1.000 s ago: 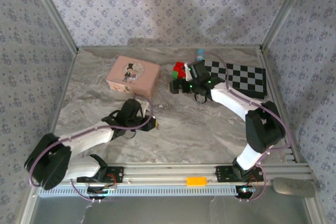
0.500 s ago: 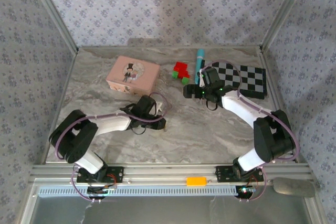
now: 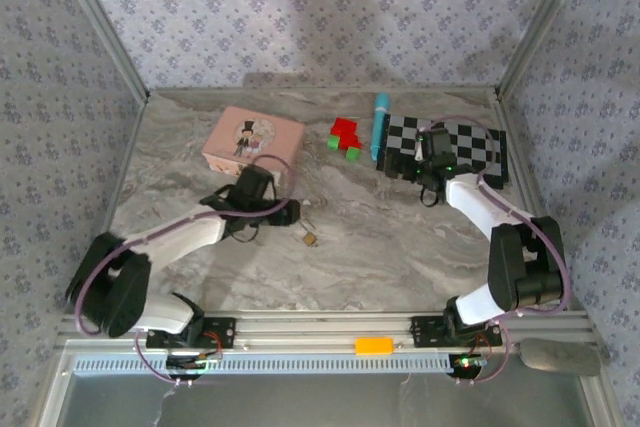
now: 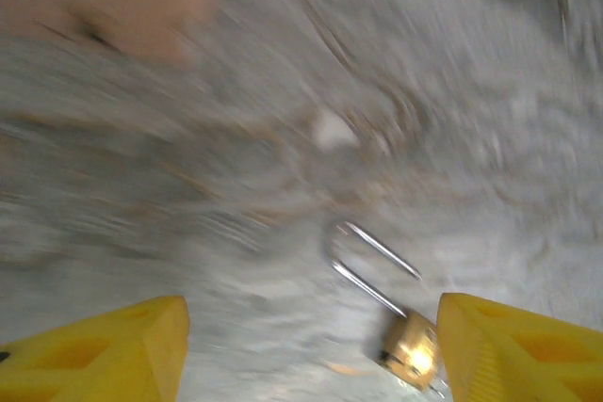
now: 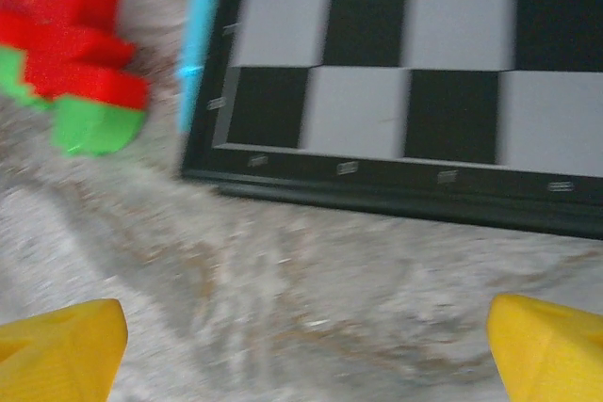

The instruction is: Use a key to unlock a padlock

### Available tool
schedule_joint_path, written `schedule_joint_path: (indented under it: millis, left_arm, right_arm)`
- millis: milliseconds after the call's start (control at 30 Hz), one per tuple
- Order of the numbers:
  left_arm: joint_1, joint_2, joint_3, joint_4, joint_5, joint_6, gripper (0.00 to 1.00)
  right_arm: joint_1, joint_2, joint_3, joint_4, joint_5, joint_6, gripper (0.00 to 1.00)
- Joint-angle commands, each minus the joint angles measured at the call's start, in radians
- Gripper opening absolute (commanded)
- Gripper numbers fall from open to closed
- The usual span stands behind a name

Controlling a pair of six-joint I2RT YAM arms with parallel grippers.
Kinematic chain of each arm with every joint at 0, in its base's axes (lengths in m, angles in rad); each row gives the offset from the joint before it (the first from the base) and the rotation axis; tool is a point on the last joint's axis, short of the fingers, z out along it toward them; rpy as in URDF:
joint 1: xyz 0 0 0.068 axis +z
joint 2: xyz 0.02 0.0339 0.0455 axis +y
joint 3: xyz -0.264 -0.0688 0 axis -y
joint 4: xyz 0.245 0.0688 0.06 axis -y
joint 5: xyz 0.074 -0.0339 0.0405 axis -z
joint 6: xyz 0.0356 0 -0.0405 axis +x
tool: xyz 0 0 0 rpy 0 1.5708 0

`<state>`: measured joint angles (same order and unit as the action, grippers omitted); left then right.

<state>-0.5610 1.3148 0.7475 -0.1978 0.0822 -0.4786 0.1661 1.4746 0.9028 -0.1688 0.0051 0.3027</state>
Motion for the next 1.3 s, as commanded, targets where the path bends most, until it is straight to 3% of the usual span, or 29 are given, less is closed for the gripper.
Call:
schedule_joint_path:
  millis: [0,167,233,367,567,667,767,833,1000,1067,1133,1233,1267]
  left_arm:
    - [0.098,-0.111,0.038,-0.082,-0.166,0.028,0.73]
    - [0.265,-0.223,0.023,-0.061,-0.497,0.035,0.86]
    - [0.344,-0.231,0.007,-0.031,-0.601,0.028,0.87]
    - [0.453,-0.197,-0.033,0.064,-0.680,0.081,0.87]
    - [0.468,-0.119,-0.173,0.385,-0.751,0.278,0.86]
    - [0.471,-0.052,-0.227,0.526,-0.748,0.347,0.87]
    - [0.472,0.011,-0.267,0.654,-0.683,0.398,0.87]
    - [0.473,0.044,-0.305,0.762,-0.619,0.427,0.87]
    - [0.502,0.067,-0.343,0.895,-0.468,0.423,0.88]
    - [0.521,0.109,-0.389,1.021,-0.406,0.411,0.88]
    - [0.524,0.172,-0.422,1.149,-0.367,0.426,0.89]
    - [0.525,0.236,-0.424,1.219,-0.359,0.437,0.89]
    - [0.523,0.221,-0.411,1.165,-0.356,0.431,0.90]
  right_arm:
    - [-0.077,-0.029,-0.052,0.063,0.061,-0.061,0.99]
    - [-0.157,-0.021,-0.136,0.199,0.114,-0.145,0.99]
    - [-0.172,-0.011,-0.173,0.289,0.116,-0.170,0.99]
    - [-0.186,0.018,-0.235,0.459,0.100,-0.258,0.99]
    - [-0.202,0.056,-0.341,0.703,0.077,-0.293,0.99]
    - [-0.202,0.023,-0.422,0.815,0.059,-0.304,0.99]
    - [-0.205,0.066,-0.552,1.097,0.072,-0.292,0.99]
    - [-0.207,0.047,-0.538,1.031,0.091,-0.287,0.99]
    - [-0.190,0.052,-0.536,1.039,0.131,-0.299,0.99]
    - [-0.171,0.056,-0.534,1.048,0.174,-0.306,0.99]
    - [-0.171,0.056,-0.535,1.045,0.173,-0.306,0.99]
    - [-0.171,0.056,-0.535,1.045,0.171,-0.306,0.99]
    - [-0.171,0.056,-0.535,1.045,0.171,-0.306,0.99]
